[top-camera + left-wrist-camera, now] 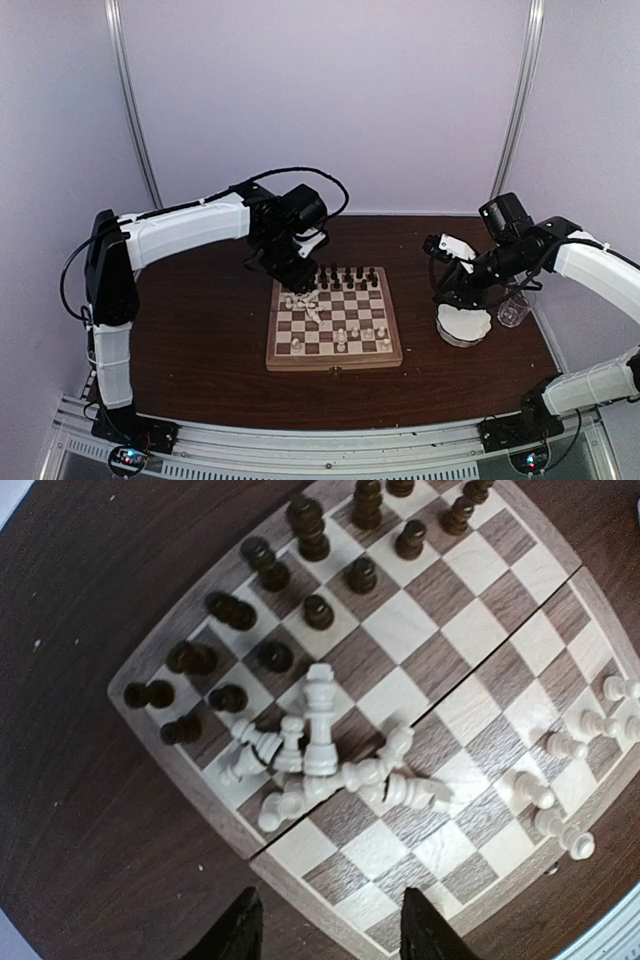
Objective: Set up the chess pieces on the board
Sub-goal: Pick up the pawn from the chessboard, then place the pawn on d2, then pick up the chess pile from the chessboard.
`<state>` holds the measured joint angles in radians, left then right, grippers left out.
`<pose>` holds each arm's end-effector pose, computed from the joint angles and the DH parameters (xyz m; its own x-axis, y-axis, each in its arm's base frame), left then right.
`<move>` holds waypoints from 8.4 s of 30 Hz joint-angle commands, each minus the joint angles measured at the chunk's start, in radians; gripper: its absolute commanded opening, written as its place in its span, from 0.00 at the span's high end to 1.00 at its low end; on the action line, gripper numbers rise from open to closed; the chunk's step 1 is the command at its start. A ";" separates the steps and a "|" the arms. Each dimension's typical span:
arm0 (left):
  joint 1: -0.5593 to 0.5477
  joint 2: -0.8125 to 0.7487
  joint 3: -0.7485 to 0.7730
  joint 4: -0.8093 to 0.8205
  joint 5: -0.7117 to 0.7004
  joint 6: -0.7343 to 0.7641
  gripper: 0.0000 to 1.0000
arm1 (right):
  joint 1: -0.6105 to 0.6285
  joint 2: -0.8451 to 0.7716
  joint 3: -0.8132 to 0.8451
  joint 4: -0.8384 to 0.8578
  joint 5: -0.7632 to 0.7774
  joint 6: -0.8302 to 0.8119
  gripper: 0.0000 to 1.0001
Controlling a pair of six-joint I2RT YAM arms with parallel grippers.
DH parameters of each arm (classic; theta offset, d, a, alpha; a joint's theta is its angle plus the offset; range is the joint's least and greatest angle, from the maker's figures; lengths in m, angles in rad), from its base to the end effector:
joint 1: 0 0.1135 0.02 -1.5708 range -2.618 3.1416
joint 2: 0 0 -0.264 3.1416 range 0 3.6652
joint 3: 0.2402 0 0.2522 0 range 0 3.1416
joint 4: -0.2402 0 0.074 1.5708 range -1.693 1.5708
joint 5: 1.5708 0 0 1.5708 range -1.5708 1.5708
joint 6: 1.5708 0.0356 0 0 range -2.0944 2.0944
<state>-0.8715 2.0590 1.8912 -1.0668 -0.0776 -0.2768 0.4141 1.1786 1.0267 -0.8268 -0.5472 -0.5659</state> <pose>0.2799 -0.3284 0.2615 -0.7885 0.5142 -0.3373 0.5521 0.8336 -0.0198 0.2018 0.1089 0.2931 -0.3145 -0.6384 -0.7026 -0.9217 0.3823 0.0652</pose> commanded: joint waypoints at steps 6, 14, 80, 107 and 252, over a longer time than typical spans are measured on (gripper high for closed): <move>0.008 -0.100 -0.259 0.298 -0.064 -0.285 0.46 | 0.003 0.072 0.039 -0.006 -0.011 0.026 0.62; 0.023 -0.094 -0.292 0.368 -0.141 -0.354 0.46 | 0.002 0.079 0.008 0.015 -0.006 0.021 0.61; 0.131 0.067 -0.164 0.154 0.120 -0.153 0.82 | -0.006 0.057 -0.031 0.029 0.042 -0.015 0.61; -0.022 -0.165 -0.210 0.080 0.144 -0.105 0.88 | -0.006 0.062 -0.030 0.031 0.041 -0.023 0.61; 0.099 0.174 0.025 0.064 0.111 -0.105 0.76 | -0.009 0.054 -0.042 0.031 0.076 -0.038 0.61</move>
<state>-0.7723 2.2097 1.8908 -1.0180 0.0273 -0.3870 0.4080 1.2476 0.9955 -0.8101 -0.4900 -0.5991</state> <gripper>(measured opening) 0.252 0.394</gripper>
